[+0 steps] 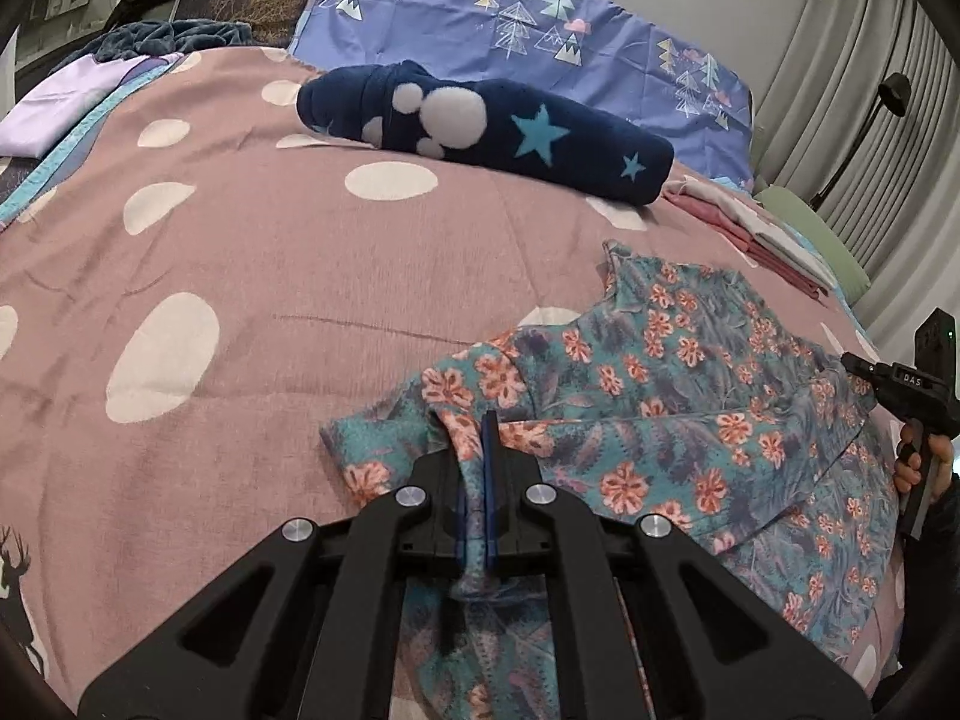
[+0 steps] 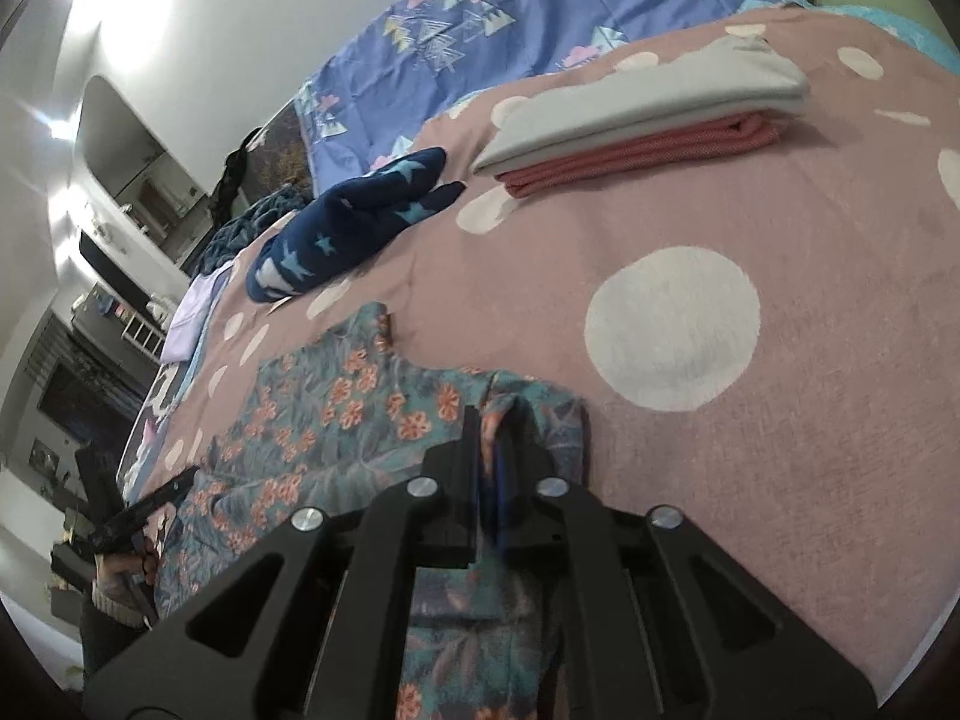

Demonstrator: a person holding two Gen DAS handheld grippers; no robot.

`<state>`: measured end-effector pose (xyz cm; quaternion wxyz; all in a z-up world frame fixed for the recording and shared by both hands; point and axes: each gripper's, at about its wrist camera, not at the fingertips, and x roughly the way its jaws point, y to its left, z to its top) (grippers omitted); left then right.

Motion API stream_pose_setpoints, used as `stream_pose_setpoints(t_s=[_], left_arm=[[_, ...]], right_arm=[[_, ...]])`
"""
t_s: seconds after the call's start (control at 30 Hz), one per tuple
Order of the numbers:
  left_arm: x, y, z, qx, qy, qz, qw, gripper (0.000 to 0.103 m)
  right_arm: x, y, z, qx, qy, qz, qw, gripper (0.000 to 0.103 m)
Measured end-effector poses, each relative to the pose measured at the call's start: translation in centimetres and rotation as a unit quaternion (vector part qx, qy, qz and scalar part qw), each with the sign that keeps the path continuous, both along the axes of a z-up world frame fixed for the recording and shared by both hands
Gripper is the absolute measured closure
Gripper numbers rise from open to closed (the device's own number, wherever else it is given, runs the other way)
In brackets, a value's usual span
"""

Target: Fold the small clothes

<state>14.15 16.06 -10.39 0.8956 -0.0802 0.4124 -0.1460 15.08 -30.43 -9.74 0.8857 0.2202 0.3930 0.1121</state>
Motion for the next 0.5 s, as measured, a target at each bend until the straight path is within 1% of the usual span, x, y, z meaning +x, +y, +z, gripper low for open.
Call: stream_pose_setpoints(t_s=[0.07, 0.1, 0.13, 0.2, 0.27, 0.3, 0.33, 0.37, 0.43, 0.5], left_arm=[[-0.4, 0.0, 0.3, 0.002, -0.002, -0.002, 1.0, 0.096], [-0.7, 0.0, 0.4, -0.001, -0.003, -0.002, 1.0, 0.091], [-1.2, 0.1, 0.7, -0.007, -0.005, -0.003, 1.0, 0.089], [-2.1, 0.2, 1.0, -0.014, -0.007, -0.007, 0.9998, 0.081], [-2.8, 0.0, 0.9, -0.013, -0.004, -0.014, 0.9998, 0.081], [-3.3, -0.2, 0.9, -0.01, 0.0, -0.02, 0.9997, 0.083], [-3.5, -0.3, 0.9, -0.008, 0.0, -0.024, 0.9997, 0.09], [-3.6, -0.4, 1.0, -0.007, 0.001, -0.029, 0.9996, 0.101], [-3.5, -0.3, 1.7, -0.017, -0.002, -0.033, 0.9993, 0.101], [-2.5, -0.1, 2.8, -0.029, -0.012, -0.027, 0.9991, 0.101]], right_arm=[[-0.8, 0.2, 0.5, -0.014, -0.005, 0.012, 1.0, 0.095], [-1.4, 0.3, 0.6, -0.019, -0.004, 0.019, 1.0, 0.094], [-1.7, 0.3, 0.7, -0.02, -0.003, 0.022, 1.0, 0.093], [-2.8, 0.3, 0.7, -0.025, 0.0, 0.029, 0.999, 0.093], [-3.6, 0.3, 0.9, -0.03, 0.001, 0.03, 0.999, 0.093], [-4.0, 0.3, 1.0, -0.032, 0.002, 0.031, 0.999, 0.093], [-4.1, 0.3, 1.1, -0.033, 0.001, 0.031, 0.999, 0.096], [-4.3, 0.3, 1.4, -0.029, -0.002, 0.033, 0.999, 0.097], [-4.0, 0.1, 1.9, -0.011, -0.008, 0.034, 0.999, 0.098], [-2.8, -0.5, 2.9, 0.029, -0.015, 0.027, 0.999, 0.098]])
